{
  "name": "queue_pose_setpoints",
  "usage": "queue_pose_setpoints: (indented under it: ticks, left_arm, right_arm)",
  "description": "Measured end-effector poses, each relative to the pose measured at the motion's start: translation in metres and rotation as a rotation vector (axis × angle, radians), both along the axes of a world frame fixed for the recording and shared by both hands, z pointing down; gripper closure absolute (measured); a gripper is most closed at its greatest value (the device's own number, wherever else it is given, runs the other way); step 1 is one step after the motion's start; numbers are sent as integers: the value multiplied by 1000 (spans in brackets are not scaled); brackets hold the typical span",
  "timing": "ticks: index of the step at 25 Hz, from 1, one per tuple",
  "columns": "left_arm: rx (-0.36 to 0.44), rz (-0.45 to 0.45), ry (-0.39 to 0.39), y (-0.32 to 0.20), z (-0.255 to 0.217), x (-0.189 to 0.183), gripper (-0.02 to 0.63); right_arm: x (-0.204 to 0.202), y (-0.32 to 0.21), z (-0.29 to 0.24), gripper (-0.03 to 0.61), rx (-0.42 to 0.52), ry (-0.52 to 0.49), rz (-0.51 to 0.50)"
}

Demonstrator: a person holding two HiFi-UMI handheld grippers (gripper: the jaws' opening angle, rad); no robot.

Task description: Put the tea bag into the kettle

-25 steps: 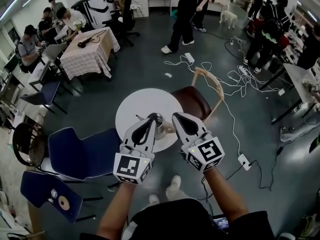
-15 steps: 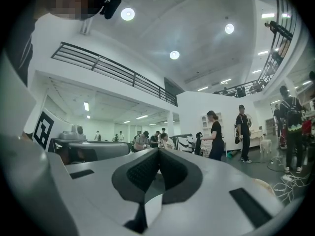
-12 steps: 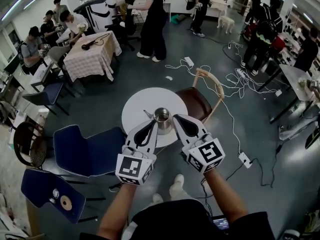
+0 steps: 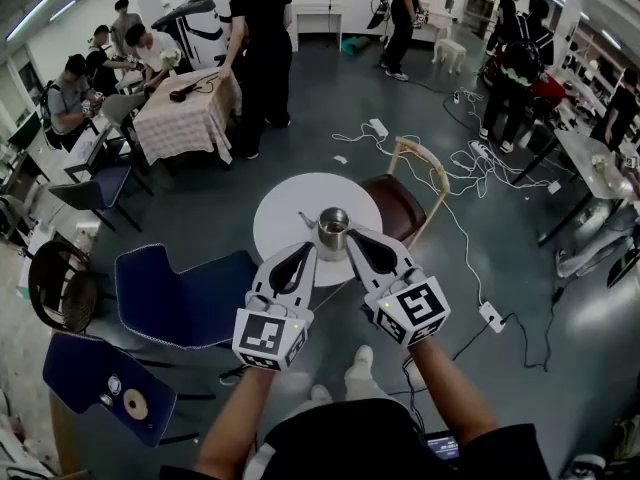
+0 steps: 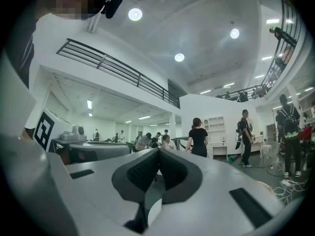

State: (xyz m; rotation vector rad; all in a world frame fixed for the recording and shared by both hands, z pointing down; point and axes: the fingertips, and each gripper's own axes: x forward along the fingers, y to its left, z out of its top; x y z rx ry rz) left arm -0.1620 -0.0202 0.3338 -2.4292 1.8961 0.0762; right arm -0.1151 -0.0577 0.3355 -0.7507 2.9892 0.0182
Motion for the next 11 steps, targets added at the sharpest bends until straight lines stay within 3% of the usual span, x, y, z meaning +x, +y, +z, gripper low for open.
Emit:
queue_pose_setpoints:
  ticks: [11]
  left_arm:
    - [13, 2, 5, 71, -20, -27, 598]
  right_arm:
    - [-26, 72, -22, 561, 22, 7, 5]
